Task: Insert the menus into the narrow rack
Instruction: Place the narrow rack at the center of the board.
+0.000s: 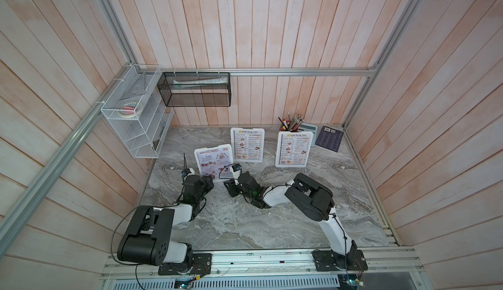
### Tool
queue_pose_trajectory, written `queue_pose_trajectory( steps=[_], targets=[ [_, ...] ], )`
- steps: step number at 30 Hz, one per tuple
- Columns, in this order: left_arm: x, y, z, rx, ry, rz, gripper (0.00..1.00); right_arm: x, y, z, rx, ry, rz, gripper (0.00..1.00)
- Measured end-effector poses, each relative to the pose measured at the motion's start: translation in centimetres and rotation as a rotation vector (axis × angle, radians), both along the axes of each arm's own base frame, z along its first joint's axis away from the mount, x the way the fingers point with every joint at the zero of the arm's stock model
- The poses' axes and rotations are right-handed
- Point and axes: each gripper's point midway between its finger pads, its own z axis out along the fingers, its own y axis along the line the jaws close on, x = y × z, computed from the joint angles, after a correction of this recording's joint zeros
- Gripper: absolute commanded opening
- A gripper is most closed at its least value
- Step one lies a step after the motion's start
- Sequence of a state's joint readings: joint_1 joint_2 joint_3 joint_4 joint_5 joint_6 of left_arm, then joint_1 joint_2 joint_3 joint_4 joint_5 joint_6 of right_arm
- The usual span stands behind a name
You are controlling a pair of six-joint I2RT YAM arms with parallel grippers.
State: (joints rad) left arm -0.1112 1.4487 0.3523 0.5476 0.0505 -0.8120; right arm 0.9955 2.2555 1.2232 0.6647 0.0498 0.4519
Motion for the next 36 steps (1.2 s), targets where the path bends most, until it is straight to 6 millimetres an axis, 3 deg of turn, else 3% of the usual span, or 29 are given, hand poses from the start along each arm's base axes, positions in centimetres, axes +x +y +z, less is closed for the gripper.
queue_pose_trajectory(
  steps=[10,19,30,36],
  targets=[
    [3.2,2.7,-1.3,-0.035,0.029,0.046,0.4,4.0,1.2,0.1,0.031,0.022,-0.018,0.41],
    [7.0,3.1,-0.2,-0.043,0.001,0.047,0.4,6.6,2.5,0.2,0.053,0.041,-0.023,0.4],
    [9.6,3.9,0.0,-0.029,0.012,0.077,0.4,7.8,3.5,0.3,0.082,0.065,-0.012,0.4],
    [9.8,4.1,-0.2,-0.023,0.023,0.088,0.42,8.2,3.8,0.3,0.092,0.076,-0.007,0.4]
  ],
)
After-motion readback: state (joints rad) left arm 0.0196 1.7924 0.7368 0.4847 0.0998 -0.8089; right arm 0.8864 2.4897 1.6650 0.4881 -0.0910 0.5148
